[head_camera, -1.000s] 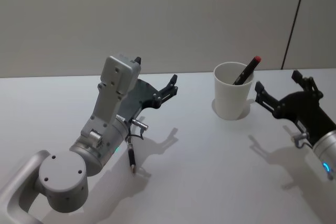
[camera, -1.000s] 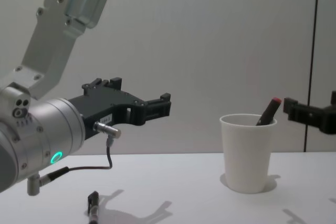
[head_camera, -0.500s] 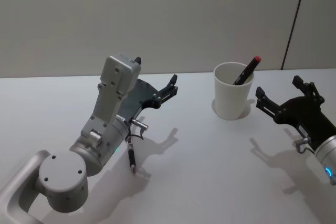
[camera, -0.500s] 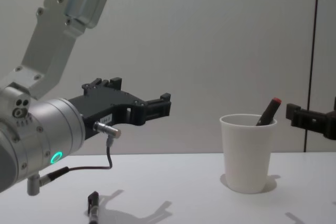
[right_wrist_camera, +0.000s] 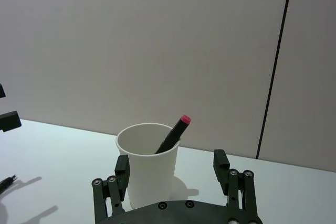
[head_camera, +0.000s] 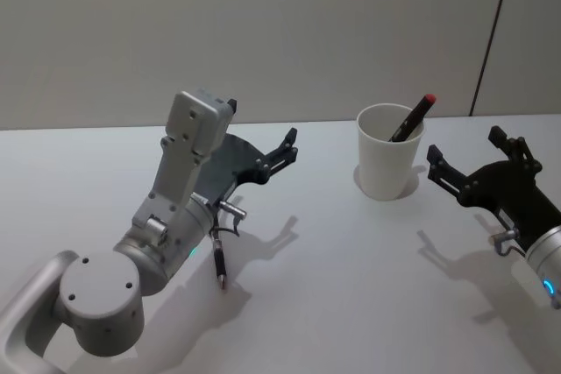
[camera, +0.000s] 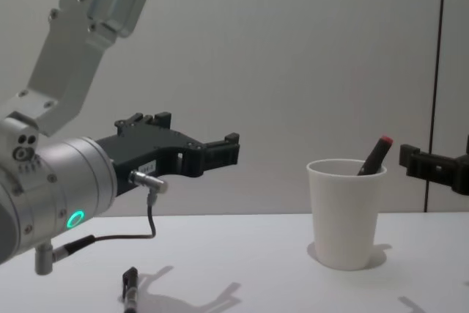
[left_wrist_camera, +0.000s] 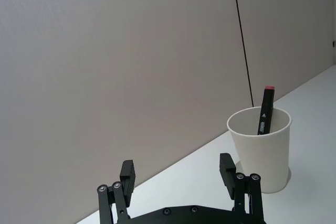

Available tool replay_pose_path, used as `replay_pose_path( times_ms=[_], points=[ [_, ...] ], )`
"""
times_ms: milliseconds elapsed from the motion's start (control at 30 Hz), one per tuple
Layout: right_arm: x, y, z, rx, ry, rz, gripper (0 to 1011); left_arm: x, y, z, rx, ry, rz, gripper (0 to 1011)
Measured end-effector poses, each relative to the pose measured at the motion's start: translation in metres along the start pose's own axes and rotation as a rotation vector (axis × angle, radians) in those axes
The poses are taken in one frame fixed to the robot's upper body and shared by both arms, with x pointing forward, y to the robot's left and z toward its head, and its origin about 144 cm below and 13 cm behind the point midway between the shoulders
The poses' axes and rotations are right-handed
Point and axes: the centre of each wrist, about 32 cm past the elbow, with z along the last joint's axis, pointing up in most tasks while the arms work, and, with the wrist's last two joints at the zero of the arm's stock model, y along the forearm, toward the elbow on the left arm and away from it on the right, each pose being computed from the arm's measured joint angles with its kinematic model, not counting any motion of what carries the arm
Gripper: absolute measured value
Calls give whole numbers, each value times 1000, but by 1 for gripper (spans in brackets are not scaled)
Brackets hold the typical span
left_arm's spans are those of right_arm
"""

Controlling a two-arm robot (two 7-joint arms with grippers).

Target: Place the pen into the pen holder.

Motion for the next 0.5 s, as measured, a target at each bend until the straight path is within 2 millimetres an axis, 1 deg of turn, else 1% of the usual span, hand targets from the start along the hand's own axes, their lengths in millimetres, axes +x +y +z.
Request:
replay_pose_path(
  times_ms=[300,500],
  points=[
    [0,0,0,0,-1,0,1002,5,9,5,33,33,-8,1001],
    [0,0,0,0,-1,0,1002,10,19,9,57,46,2,1001]
  ],
)
